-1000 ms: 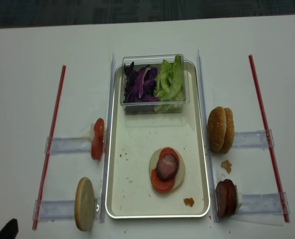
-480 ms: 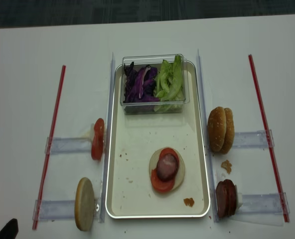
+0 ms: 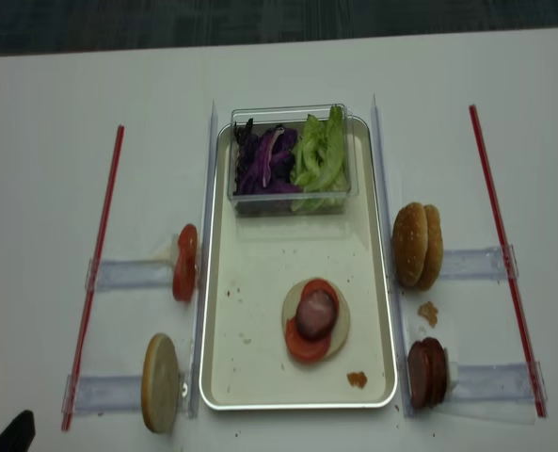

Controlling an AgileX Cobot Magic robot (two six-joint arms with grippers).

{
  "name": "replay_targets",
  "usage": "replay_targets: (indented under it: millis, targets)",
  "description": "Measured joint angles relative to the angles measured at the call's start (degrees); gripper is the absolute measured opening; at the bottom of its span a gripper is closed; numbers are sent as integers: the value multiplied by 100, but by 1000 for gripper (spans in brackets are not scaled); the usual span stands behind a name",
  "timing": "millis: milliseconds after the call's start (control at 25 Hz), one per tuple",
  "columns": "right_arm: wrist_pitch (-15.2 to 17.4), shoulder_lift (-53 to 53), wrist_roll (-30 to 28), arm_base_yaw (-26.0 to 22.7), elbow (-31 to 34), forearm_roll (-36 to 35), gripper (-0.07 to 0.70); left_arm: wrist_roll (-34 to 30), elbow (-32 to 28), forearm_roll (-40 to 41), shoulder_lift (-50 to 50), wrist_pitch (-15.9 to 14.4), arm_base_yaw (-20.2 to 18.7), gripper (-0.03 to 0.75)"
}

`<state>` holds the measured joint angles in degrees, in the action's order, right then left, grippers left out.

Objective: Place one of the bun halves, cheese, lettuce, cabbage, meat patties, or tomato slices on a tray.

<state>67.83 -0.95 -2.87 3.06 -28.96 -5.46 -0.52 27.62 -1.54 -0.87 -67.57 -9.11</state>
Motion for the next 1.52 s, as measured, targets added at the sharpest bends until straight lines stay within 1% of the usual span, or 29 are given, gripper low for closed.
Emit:
replay_targets:
  millis: [440,640,760,1520]
  targets:
    - [-40,0,-51,0,48,-8,390,0,0,0,0,0,0,307]
    - [-274,0,-163,0,111,-8,390,0,0,0,0,0,0,307]
    - [-312,0,-188,0,146,-8,390,0,0,0,0,0,0,307]
    - [-303,0,-178,0,194,2,390,0,0,0,0,0,0,307]
